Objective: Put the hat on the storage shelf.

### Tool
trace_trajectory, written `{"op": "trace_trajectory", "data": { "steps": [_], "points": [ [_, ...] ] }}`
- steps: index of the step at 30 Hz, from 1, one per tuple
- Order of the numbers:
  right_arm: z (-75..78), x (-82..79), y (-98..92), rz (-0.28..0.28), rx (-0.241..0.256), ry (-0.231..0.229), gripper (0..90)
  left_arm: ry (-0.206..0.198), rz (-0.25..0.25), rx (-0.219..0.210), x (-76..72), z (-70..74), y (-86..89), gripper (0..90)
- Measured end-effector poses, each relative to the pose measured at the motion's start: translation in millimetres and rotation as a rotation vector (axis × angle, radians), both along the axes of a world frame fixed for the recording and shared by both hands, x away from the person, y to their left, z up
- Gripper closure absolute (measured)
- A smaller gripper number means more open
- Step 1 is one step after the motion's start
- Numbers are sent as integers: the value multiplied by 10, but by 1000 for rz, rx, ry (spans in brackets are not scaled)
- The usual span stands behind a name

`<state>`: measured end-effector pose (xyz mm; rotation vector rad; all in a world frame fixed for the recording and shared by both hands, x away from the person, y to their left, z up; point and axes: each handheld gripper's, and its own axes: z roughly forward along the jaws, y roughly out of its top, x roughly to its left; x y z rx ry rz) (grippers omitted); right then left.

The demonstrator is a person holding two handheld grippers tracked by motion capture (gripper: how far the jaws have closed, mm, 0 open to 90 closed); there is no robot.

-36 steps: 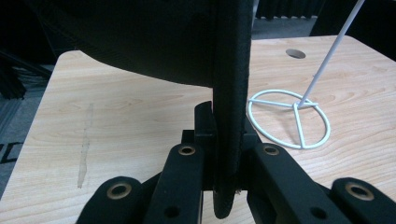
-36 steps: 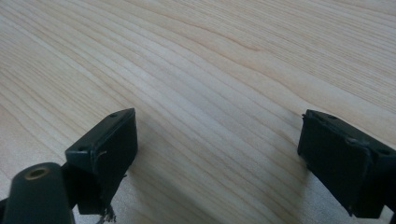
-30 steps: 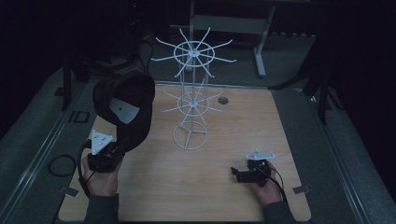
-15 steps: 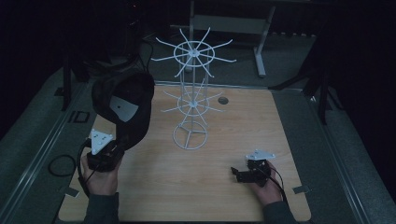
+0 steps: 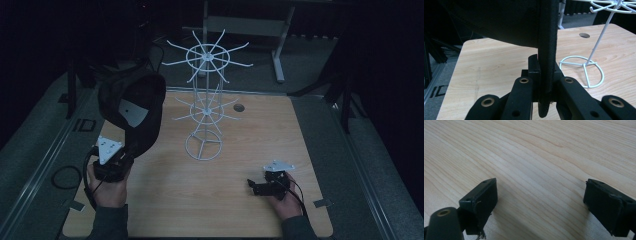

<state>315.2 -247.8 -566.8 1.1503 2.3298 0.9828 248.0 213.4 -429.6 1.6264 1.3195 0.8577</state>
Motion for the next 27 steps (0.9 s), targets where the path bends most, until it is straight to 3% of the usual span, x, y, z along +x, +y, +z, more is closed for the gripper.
{"op": "trace_trajectory", "data": {
  "steps": [27],
  "points": [
    [0, 0, 1, -1, 2, 0, 119, -36, -2, 23, 21, 140, -60, 864]
  ]
}}
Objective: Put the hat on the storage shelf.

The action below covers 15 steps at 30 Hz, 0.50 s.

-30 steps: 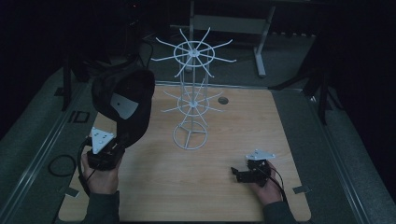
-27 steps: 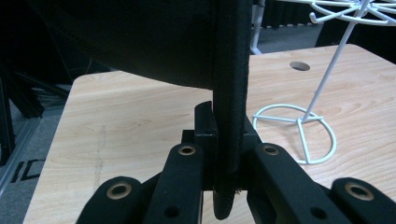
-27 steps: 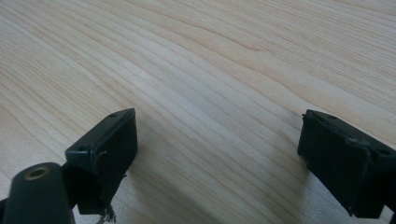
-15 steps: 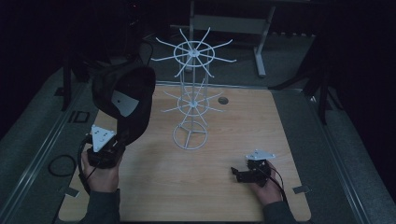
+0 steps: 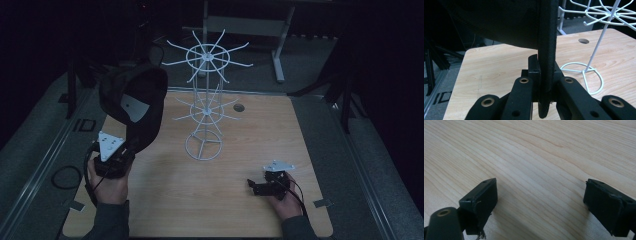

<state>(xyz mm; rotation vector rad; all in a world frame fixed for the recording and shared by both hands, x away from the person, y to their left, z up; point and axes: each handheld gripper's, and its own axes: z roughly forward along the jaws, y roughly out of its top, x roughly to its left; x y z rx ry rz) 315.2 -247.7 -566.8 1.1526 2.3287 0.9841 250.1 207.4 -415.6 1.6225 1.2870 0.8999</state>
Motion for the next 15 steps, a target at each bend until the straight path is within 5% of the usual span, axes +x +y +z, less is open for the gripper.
{"op": "trace_trajectory", "data": {
  "steps": [15],
  "points": [
    [1, 0, 0, 0, 0, 1, 119, -19, 5, -4, 44, 69, 12, 864]
  ]
}}
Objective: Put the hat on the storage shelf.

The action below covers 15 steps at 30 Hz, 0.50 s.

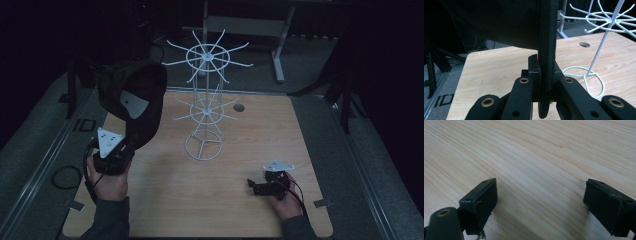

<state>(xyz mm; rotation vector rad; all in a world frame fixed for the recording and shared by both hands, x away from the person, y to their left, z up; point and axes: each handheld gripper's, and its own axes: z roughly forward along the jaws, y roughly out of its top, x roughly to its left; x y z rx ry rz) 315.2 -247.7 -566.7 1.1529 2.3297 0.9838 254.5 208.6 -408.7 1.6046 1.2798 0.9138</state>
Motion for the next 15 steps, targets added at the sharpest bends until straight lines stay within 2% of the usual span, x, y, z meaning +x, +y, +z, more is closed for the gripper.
{"op": "trace_trajectory", "data": {
  "steps": [5, 7, 15],
  "points": [
    [1, 0, 0, 0, -1, 0, 118, -3, 0, -4, 6, 32, 23, 864],
    [1, -1, 0, 0, 0, 1, 119, 0, -11, -19, 22, 44, 40, 864],
    [1, 0, -1, 1, -2, 0, 118, -6, -12, -20, 61, 85, 39, 864]
  ]
}}
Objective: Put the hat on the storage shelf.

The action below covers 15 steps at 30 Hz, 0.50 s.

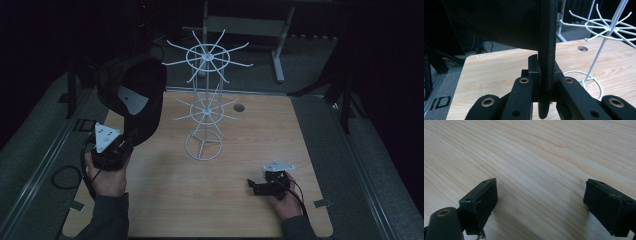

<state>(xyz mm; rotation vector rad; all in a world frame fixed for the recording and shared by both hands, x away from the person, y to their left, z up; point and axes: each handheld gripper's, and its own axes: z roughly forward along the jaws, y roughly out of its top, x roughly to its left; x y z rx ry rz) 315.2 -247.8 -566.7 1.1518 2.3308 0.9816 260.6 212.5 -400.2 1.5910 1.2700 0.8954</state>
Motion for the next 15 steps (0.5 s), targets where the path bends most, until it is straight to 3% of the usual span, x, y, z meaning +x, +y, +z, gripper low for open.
{"op": "trace_trajectory", "data": {
  "steps": [15],
  "points": [
    [0, 0, 1, -1, 1, 0, 119, -22, -4, 4, 36, 86, -44, 864]
  ]
}}
